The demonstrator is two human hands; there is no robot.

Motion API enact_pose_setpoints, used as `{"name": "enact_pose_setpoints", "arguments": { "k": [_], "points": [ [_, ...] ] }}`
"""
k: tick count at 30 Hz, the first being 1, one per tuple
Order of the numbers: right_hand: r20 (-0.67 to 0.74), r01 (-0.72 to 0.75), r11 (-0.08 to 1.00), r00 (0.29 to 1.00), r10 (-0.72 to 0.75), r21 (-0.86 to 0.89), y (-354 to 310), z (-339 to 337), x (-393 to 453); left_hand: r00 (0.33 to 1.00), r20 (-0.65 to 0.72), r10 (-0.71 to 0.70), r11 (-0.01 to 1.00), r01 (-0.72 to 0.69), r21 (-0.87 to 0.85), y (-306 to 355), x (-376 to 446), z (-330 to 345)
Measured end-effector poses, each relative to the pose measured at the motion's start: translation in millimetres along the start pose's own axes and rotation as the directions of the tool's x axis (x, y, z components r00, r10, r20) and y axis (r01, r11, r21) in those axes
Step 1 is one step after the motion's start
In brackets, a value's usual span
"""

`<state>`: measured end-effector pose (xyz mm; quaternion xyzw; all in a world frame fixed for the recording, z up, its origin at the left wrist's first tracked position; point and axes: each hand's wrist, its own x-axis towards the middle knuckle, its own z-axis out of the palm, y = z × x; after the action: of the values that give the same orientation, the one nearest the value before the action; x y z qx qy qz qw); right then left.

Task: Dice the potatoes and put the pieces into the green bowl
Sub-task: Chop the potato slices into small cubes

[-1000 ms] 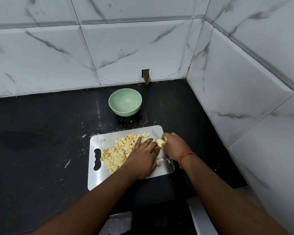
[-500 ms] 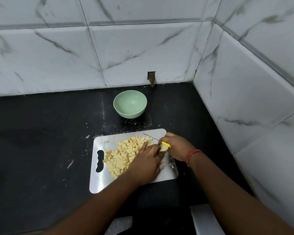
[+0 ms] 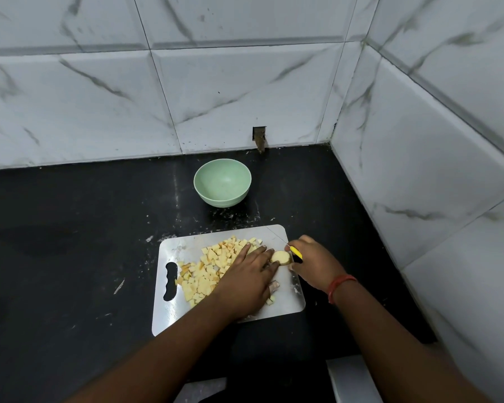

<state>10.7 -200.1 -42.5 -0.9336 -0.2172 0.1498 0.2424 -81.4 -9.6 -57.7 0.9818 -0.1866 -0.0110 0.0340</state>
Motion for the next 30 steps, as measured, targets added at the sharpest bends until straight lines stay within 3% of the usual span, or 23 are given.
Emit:
{"name": "enact_pose_setpoints", "arguments": {
  "k": [24,30],
  "points": [
    [-0.049,0.004,0.994,0.999,-0.010,-0.105,-16,2,0,0.998,-0.049,0.044,0.995,-0.048,-0.084,2,7,1],
    [-0.074,0.001,0.982,0.997,-0.015,-0.187,-24,4,-7,0.996,-0.053,0.068,0.997,-0.069,-0.031,2,10,-1]
  ]
}}
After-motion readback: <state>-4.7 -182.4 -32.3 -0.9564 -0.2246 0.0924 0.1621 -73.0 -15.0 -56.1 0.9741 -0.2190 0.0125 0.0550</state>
